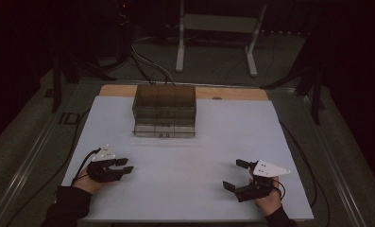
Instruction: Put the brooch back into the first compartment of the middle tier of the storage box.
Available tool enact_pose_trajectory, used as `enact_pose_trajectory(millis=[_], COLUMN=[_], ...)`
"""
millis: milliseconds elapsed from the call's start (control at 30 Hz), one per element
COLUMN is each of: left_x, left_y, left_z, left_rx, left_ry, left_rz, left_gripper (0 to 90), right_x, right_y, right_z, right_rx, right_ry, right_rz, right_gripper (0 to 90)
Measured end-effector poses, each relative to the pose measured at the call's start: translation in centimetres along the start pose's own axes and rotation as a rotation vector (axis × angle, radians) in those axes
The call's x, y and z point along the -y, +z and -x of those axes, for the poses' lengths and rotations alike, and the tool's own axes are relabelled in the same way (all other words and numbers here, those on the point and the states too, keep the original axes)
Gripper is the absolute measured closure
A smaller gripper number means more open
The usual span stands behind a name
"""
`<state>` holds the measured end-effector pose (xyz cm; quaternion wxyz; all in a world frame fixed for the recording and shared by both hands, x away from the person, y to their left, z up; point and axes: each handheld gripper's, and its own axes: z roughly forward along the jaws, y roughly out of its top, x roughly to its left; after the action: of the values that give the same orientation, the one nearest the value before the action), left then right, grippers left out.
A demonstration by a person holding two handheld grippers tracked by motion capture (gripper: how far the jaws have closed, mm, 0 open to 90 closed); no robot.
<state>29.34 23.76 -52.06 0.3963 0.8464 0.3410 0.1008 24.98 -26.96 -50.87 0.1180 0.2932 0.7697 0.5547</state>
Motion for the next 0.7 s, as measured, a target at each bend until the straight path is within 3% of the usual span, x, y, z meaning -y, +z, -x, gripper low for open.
enact_pose_trajectory(millis=[400, 600, 700], left_x=[-0.01, -0.03, -0.08], left_y=[0.76, 0.72, 0.70], left_z=[0.02, -0.22, -0.15], left_rx=[-0.006, -0.009, -0.009], left_ry=[0.037, 0.024, 0.025], left_rz=[-0.050, -0.059, -0.064], left_gripper=[74.2, 85.3, 86.2], right_x=[-0.02, -0.03, -0.01], right_y=[-0.04, -0.05, -0.06], right_z=[0.01, 0.03, 0.05], right_rx=[0.002, 0.002, 0.003], right_ry=[-0.001, -0.001, 0.003], right_rz=[0.002, 0.003, 0.000], right_gripper=[0.0, 0.0, 0.0])
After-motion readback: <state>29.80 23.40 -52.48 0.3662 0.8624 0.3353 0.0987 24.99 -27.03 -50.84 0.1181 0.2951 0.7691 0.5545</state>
